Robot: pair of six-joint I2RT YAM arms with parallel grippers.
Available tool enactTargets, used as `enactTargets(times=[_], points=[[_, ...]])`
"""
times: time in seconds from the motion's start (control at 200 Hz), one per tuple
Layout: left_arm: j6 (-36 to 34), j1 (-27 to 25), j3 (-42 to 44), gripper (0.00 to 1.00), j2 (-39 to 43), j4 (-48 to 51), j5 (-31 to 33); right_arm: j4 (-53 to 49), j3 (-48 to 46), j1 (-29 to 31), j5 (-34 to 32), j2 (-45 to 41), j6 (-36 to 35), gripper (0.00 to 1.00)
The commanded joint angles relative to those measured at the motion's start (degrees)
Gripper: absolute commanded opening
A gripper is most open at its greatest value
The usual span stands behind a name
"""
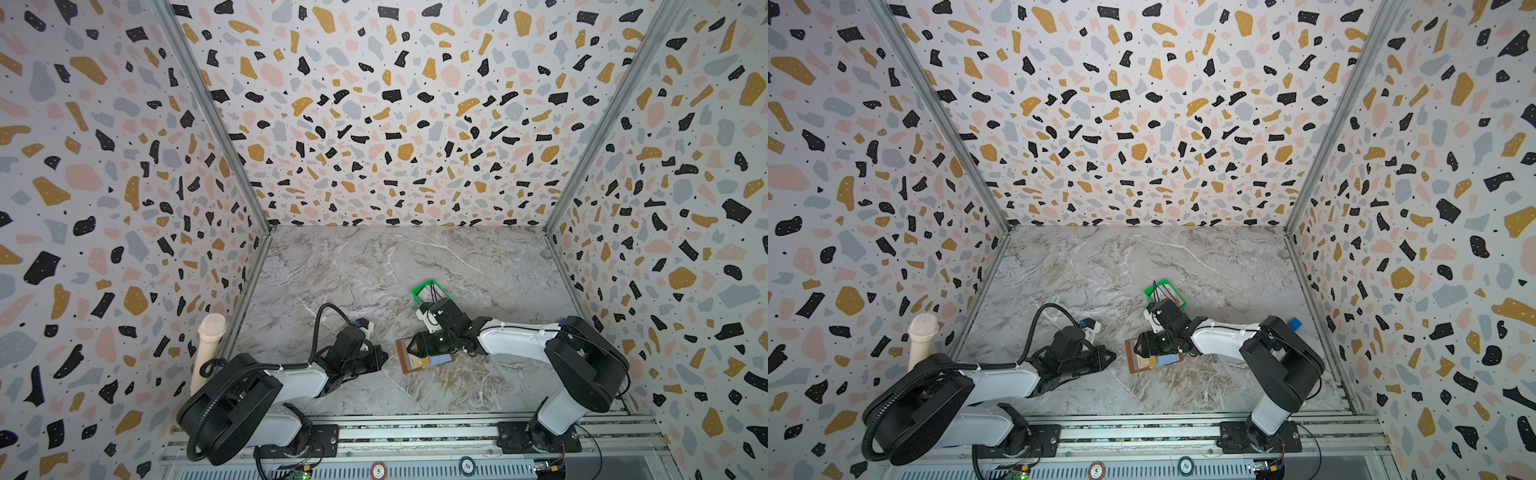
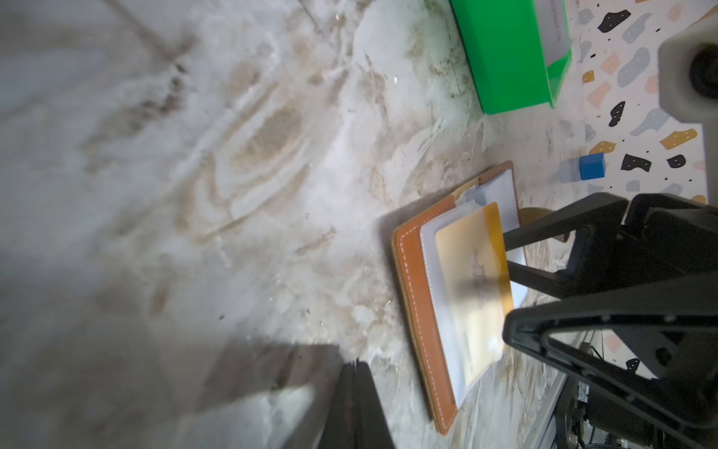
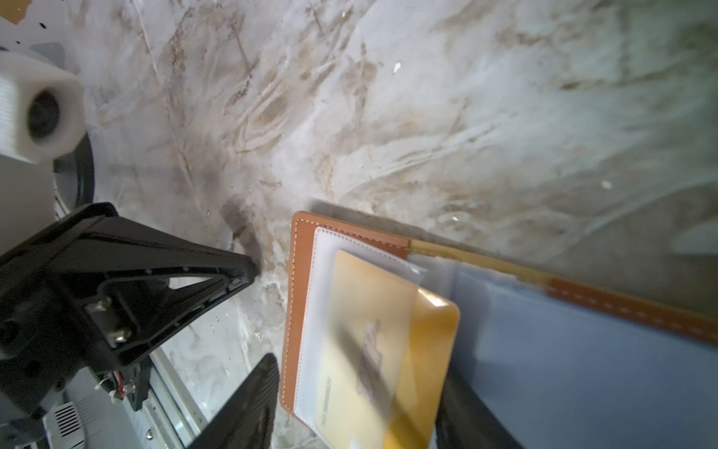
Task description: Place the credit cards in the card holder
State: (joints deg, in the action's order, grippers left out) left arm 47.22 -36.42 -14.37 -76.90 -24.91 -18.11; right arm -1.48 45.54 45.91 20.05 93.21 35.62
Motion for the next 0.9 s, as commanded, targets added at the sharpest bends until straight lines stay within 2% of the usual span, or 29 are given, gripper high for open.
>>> enactTargets(times=[0.0,0.135,0.31,0.35,0.471,0.536,0.631,0.896], points=[[-0.39,-0.28,-1.92,0.00,1.78,0.47,-1.40,-6.30,2.39,0.41,-4.71,-2.97,-3.03,0.63],[-0.12,-2.05,-4.07,0.00,1.06,0.43,-1.45,-7.13,3.10,0.50,-4.62,-3.47,-3.76,0.63],[0.34,-3.73,-5.86,0.00,-1.42,-0.76,-1.84,-12.01,5.99,0.50,-10.02,-3.80,-6.70,0.61],[0.42,-3.87,-6.26,0.00,-1.89,-0.97,-1.78,-13.27,6.66,0.43,-11.00,-3.33,-7.23,0.56],[0.50,-4.61,-7.06,0.00,-3.12,-1.20,-1.82,-16.44,7.77,0.23,-14.68,-1.35,-9.12,0.24],[0.56,-4.88,-7.08,0.00,-3.66,-1.20,-1.83,-16.69,7.77,0.23,-15.56,-0.39,-9.65,0.15],[0.71,-5.15,-6.95,0.00,-4.69,-1.71,-1.87,-16.00,7.29,0.22,-15.29,0.95,-10.03,0.09],[1.16,-5.21,-6.50,0.00,-5.76,-2.76,-2.01,-15.14,5.90,0.69,-14.44,2.97,-9.62,0.02]])
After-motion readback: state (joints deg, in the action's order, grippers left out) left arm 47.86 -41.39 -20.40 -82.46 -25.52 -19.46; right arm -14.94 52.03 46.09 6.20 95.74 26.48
